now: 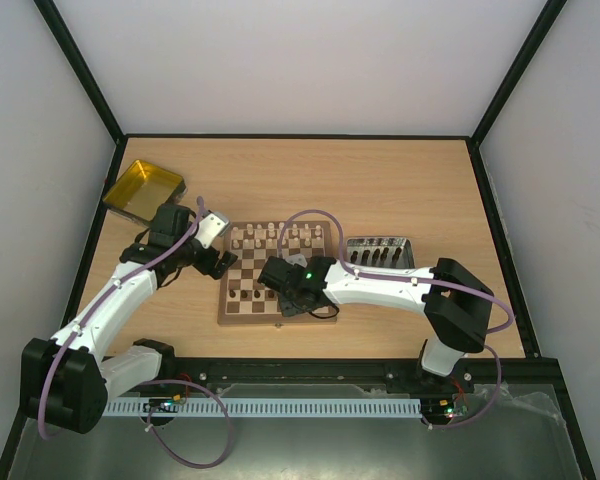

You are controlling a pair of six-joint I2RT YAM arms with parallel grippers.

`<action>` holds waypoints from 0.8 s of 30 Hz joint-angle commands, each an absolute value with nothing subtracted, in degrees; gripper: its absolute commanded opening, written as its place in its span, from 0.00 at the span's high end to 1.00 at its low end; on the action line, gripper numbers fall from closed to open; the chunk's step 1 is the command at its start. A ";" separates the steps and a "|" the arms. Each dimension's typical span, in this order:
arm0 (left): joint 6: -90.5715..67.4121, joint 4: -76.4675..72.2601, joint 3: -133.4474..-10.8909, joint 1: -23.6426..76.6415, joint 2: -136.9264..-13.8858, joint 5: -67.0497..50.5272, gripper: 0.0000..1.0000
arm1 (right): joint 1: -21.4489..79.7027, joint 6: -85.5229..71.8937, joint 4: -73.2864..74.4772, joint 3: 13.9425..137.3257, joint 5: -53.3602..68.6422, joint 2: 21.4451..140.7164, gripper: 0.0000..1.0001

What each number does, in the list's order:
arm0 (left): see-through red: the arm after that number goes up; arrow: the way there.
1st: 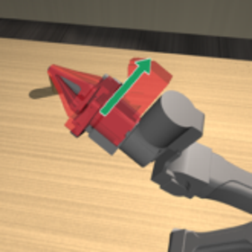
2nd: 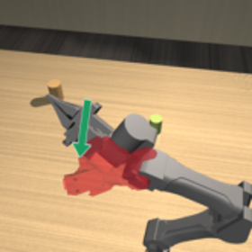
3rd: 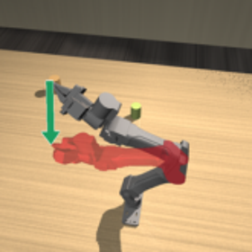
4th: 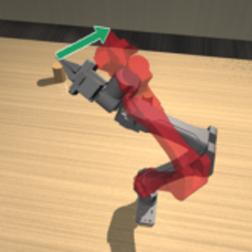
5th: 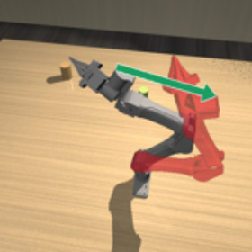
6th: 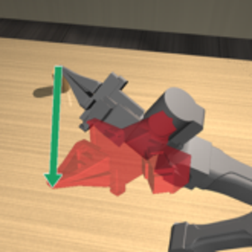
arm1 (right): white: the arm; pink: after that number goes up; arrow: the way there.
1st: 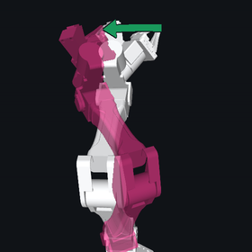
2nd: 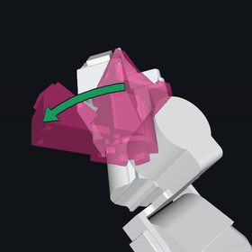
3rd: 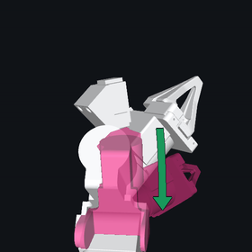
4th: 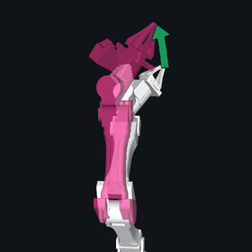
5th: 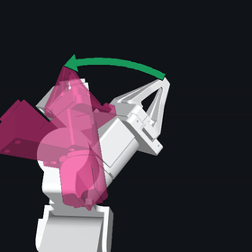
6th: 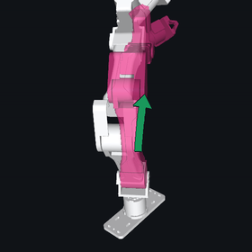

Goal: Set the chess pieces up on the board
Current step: Place the chess piece on the chessboard.

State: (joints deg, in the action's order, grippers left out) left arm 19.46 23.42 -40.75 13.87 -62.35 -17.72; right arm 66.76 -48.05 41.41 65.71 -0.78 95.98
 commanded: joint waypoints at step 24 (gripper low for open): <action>19.70 22.81 -40.43 14.70 -63.20 -17.22 0.00 | 53.97 -45.85 48.23 67.62 -11.04 83.51 0.65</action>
State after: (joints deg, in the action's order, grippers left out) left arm 19.46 23.42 -40.75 14.50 -62.89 -17.52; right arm 62.17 -47.09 44.49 69.82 -6.35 89.36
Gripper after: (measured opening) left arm 0.996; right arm 0.354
